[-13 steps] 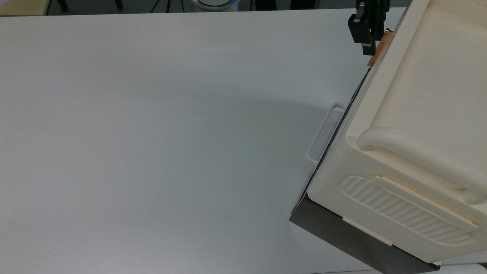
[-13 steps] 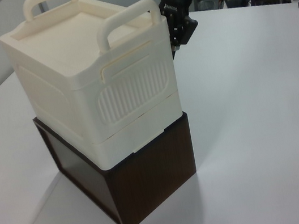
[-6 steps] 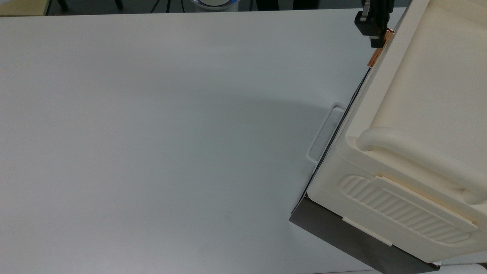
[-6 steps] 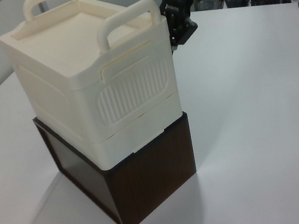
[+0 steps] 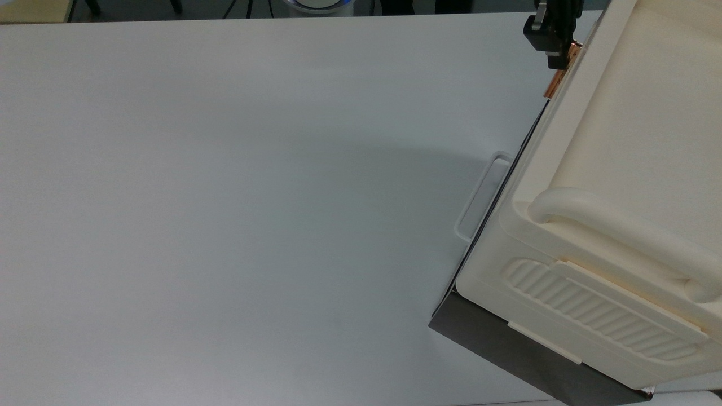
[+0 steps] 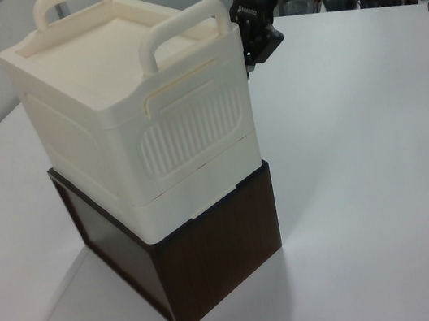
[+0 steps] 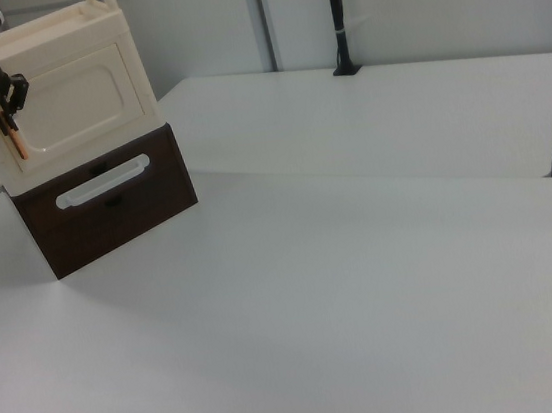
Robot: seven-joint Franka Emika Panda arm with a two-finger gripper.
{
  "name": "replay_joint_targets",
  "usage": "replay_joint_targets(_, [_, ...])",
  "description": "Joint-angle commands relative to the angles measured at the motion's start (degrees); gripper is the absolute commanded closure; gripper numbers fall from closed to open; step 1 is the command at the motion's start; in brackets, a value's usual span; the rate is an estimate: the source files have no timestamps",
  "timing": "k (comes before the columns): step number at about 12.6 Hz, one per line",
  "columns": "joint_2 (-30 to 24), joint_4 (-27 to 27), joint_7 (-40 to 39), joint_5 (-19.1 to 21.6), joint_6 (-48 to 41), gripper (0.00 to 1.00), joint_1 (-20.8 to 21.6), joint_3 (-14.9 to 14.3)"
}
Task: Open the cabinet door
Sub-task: 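Pull the door handle outward, swinging the door open on its hinge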
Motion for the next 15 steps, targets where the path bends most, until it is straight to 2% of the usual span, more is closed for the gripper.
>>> replay_joint_targets(1, [-3.2,-0.98,0.85,-0.81,-6.7,0.95,-0.5,-0.21])
replay_joint_targets(3, [-3.99,-1.16,0.85,-0.81,-10.03,0.93,-1.81,-0.83])
replay_joint_targets(4, [-4.69,-1.25,0.94,-0.81,-12.23,0.7,-3.13,-0.92])
replay_joint_targets(5, [-5.65,-1.16,1.72,-0.81,-15.12,0.51,-4.8,-1.01])
replay_joint_targets(7, [-7.5,-0.46,2.52,-0.81,-19.44,0.38,-7.79,-1.09])
replay_joint_targets(9, [-9.09,-0.02,2.61,-0.12,-19.28,0.37,-9.73,-1.09])
replay_joint_targets(12, [-9.09,2.88,4.01,1.55,-19.02,0.37,-9.38,-0.66])
replay_joint_targets(15, [-8.65,3.94,6.74,2.78,-13.42,0.37,-5.88,-0.13])
